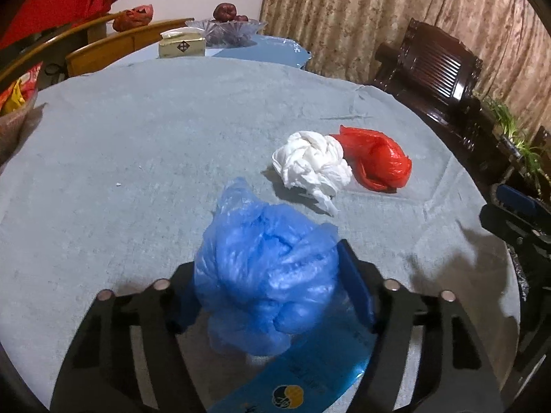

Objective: Collect trash
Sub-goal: 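Grasp the blue plastic bag with the left tool while the right tool grasps a white tissue ball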

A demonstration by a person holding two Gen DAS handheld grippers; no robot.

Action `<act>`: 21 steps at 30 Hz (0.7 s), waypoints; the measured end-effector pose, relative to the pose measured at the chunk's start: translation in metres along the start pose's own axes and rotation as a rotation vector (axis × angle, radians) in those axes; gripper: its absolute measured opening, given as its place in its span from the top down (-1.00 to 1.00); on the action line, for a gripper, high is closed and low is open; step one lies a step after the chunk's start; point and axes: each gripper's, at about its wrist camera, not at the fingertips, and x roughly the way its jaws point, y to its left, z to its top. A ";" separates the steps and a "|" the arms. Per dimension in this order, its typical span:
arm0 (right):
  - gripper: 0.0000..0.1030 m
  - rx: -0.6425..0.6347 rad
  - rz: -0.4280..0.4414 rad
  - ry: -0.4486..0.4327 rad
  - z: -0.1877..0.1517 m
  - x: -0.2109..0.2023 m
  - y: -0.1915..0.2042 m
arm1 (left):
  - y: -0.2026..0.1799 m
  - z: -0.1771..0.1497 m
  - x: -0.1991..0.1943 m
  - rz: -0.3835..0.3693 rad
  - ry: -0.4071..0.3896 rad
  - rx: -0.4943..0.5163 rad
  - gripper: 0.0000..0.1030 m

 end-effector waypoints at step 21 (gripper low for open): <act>-0.51 0.005 0.100 -0.002 0.027 0.034 0.061 | 0.052 0.024 -0.020 0.092 -0.100 0.000 0.36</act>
